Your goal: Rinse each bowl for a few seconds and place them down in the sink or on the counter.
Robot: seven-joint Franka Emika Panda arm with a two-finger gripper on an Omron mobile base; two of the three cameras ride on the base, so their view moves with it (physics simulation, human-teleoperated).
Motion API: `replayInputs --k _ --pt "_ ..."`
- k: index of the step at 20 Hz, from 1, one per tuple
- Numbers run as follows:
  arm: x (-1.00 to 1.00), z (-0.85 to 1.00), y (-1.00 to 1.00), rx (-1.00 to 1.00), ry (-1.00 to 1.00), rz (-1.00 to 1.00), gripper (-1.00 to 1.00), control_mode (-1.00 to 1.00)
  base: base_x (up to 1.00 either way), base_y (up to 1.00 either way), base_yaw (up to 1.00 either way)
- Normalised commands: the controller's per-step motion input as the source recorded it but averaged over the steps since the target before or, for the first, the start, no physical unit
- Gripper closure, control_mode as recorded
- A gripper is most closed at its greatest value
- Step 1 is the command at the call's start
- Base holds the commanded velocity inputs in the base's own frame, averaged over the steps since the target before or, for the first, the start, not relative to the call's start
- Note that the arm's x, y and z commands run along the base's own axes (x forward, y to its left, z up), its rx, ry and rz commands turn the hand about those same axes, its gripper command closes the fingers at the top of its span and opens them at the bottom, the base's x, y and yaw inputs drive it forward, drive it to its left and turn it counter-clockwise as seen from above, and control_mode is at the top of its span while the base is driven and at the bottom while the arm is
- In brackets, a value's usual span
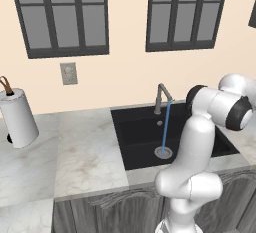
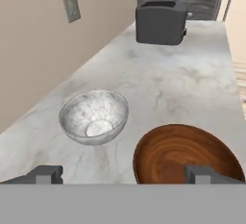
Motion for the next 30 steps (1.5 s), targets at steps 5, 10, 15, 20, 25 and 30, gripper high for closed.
replayInputs --k 5,10,15,20,25,30 --pt "0.0 0.41 -0.33 0.12 0.12 -0.07 -1.0 -1.0 0.0 0.0 0.0" --pt "0.0 0.13 -0.33 0.2 0.13 -0.01 -1.0 -1.0 0.0 0.0 0.0" --pt "0.0 0.0 -0.4 0.25 0.07 0.0 -1.0 -1.0 0.0 0.0 0.0" --pt "0.03 0.0 -0.36 0.23 0.03 0.0 -1.0 -1.0 0.0 0.0 0.0" --pt "0.11 -0.02 -0.21 0.17 0.0 0.0 -1.0 -1.0 0.0 0.0 0.0" --pt "0.12 -0.06 -0.12 0.09 0.0 0.0 -1.0 -1.0 0.0 0.0 0.0"
